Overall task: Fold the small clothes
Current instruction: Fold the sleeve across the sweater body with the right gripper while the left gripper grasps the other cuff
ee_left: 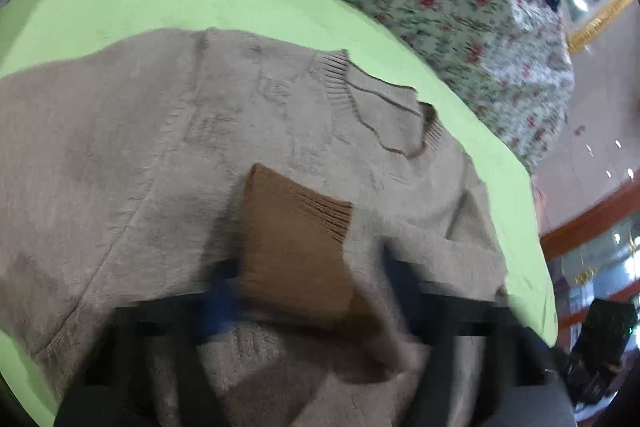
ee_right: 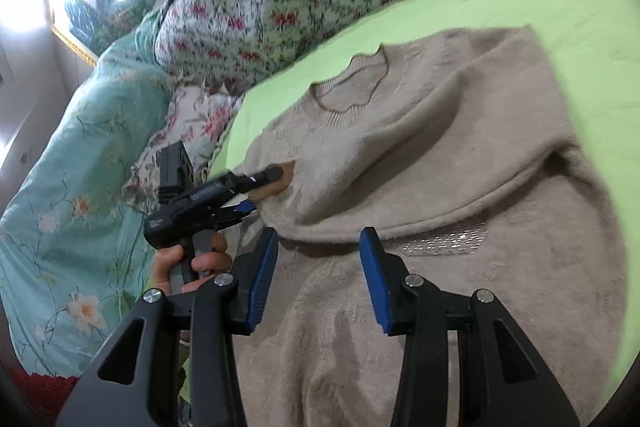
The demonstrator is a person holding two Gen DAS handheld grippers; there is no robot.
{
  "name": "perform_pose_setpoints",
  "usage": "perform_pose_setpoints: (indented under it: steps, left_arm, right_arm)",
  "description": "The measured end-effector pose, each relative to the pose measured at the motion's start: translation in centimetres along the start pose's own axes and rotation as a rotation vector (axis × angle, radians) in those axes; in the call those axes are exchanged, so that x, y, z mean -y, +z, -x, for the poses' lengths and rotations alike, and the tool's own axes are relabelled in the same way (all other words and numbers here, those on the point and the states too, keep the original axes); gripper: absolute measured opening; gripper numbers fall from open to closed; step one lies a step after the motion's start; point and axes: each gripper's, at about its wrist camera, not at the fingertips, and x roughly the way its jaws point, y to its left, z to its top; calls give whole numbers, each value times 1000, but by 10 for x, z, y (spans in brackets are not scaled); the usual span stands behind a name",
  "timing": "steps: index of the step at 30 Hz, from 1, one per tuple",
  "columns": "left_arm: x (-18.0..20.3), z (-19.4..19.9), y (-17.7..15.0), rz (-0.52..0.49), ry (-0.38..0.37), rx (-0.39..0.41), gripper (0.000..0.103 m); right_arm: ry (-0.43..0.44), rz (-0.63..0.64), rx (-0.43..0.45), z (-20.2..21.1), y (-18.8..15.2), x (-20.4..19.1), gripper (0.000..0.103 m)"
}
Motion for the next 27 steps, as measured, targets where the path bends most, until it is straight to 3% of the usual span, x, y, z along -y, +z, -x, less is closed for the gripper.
perform_pose_setpoints:
  steps: [1, 5, 7, 12, 14, 16, 18, 20, 21, 23, 27]
  left_arm:
    - [0, 4, -3, 2, -21, 2, 12]
    - [-3, 43, -21, -36, -41, 108, 13]
    - [-10, 53, -29, -37, -87, 104, 16]
    - [-15, 45, -28, -51, -93, 35, 29]
    - [-13, 34, -27, -58, -77, 6, 26]
    - [1, 28, -29, -125, -8, 1, 8]
    - [6, 39, -33, -156, 52, 52, 8]
    - [3, 46, -33, -142, 40, 90, 8]
    - [1, 46, -35, -142, 70, 93, 8]
    - [-8, 39, -37, -127, 120, 69, 9]
    - [-22, 37, -39, -54, 94, 59, 9]
  right_arm:
    - [2, -3, 10, 5, 1, 1, 44]
    - [-11, -10, 32, 19, 3, 6, 44]
    - [-28, -9, 47, 26, 2, 12, 44]
    - [-87, -32, 54, 30, 1, 28, 44]
    - [-119, -47, 68, 32, 4, 35, 44]
    - [-160, -55, 84, 37, 10, 43, 44]
    - [-215, -46, 109, 44, 21, 51, 45]
    - [-290, -34, 143, 49, 36, 61, 62]
    - [-322, -34, 149, 48, 45, 68, 66]
    - [-377, -48, 133, 37, 65, 88, 67]
    - [-419, -58, 21, -6, 87, 115, 67]
